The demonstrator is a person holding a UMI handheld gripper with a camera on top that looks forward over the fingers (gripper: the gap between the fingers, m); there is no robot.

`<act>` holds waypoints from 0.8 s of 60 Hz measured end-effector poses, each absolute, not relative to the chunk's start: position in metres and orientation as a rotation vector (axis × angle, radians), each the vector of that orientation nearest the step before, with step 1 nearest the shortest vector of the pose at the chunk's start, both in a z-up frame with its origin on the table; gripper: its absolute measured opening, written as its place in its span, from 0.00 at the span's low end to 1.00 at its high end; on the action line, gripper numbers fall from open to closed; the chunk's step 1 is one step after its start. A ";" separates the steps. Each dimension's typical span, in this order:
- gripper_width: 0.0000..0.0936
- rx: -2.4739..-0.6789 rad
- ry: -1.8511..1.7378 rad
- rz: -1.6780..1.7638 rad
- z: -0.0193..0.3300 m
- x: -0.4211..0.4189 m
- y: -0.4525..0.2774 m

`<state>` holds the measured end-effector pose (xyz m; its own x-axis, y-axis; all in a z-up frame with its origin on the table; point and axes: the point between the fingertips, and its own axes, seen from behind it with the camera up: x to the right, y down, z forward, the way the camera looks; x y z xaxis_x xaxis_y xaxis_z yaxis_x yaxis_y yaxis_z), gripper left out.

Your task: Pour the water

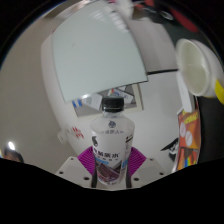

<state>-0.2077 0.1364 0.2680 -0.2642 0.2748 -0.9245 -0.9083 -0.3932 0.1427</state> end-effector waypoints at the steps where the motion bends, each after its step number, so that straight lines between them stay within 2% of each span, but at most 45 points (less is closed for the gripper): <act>1: 0.40 -1.071 0.939 1.814 0.263 -0.199 0.143; 7: 0.40 -0.875 1.136 1.951 0.244 -0.161 0.149; 13: 0.40 -0.769 1.292 2.006 0.219 -0.141 0.157; 19: 0.40 -0.757 1.329 2.021 0.209 -0.134 0.157; 25: 0.40 -0.772 1.320 2.053 0.220 -0.136 0.152; 30: 0.40 -0.858 1.254 2.036 0.235 -0.140 0.152; 35: 0.40 -1.049 1.051 1.913 0.265 -0.148 0.148; 42: 0.40 -1.253 0.704 1.591 0.308 -0.143 0.140; 48: 0.40 -1.354 0.450 1.223 0.339 -0.108 0.145</act>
<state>-0.1076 0.1446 0.3393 0.3732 0.3949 -0.8395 -0.8450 -0.2289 -0.4833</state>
